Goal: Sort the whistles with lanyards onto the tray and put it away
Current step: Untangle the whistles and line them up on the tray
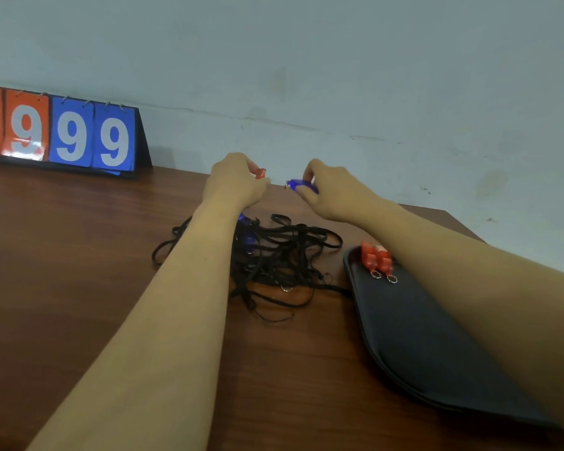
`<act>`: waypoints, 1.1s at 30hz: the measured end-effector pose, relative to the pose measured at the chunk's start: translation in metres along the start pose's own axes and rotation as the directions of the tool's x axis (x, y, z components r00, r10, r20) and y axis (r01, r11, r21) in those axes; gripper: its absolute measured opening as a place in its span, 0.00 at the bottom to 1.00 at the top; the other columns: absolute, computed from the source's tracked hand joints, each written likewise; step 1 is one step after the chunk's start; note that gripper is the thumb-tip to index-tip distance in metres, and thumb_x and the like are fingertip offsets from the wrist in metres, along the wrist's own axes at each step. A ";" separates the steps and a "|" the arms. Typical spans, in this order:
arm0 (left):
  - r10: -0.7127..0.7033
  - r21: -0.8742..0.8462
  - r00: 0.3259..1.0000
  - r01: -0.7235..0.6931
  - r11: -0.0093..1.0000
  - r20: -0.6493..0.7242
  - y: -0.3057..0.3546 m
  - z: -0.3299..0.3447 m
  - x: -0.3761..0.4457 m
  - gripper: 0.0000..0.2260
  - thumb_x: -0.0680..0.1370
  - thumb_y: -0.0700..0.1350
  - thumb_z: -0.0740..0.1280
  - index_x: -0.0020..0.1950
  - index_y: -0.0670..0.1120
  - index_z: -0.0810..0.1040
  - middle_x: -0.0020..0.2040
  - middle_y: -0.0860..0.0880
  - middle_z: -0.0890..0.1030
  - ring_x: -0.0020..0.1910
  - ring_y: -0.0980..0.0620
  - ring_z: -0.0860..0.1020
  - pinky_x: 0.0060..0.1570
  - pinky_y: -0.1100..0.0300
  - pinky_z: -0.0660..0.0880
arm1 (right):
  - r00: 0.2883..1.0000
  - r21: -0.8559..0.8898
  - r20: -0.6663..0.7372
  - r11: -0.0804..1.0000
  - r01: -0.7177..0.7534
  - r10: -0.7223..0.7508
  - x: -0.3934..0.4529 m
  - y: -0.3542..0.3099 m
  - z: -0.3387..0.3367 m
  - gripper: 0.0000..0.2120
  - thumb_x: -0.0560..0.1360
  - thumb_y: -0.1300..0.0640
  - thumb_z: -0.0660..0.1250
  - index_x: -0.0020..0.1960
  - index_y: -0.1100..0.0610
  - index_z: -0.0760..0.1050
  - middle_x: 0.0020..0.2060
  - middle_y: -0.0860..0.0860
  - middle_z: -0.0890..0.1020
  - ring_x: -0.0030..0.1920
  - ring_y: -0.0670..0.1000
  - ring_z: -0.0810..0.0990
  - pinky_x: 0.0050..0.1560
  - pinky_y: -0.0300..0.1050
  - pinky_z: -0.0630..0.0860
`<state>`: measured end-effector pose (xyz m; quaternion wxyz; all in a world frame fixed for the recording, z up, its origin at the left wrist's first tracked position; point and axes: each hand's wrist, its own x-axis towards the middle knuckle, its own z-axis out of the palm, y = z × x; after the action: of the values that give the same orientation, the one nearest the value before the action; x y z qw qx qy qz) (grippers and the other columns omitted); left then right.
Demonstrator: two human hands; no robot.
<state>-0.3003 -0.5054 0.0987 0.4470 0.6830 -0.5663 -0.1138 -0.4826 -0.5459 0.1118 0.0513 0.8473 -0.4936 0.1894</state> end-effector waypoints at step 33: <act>0.338 -0.049 0.796 -0.364 0.930 0.502 0.110 0.123 -0.079 0.13 0.70 0.62 0.76 0.45 0.55 0.81 0.42 0.56 0.85 0.43 0.58 0.83 0.56 0.50 0.80 | 0.839 0.264 0.422 0.839 -0.476 0.343 -0.125 0.145 -0.043 0.16 0.85 0.53 0.57 0.71 0.55 0.60 0.47 0.58 0.81 0.50 0.59 0.85 0.53 0.58 0.83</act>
<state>-0.4815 -0.4913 0.0817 0.2804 0.5237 -0.7820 -0.1887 -0.6733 -0.5056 0.0909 -0.2374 0.7341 -0.6238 0.1253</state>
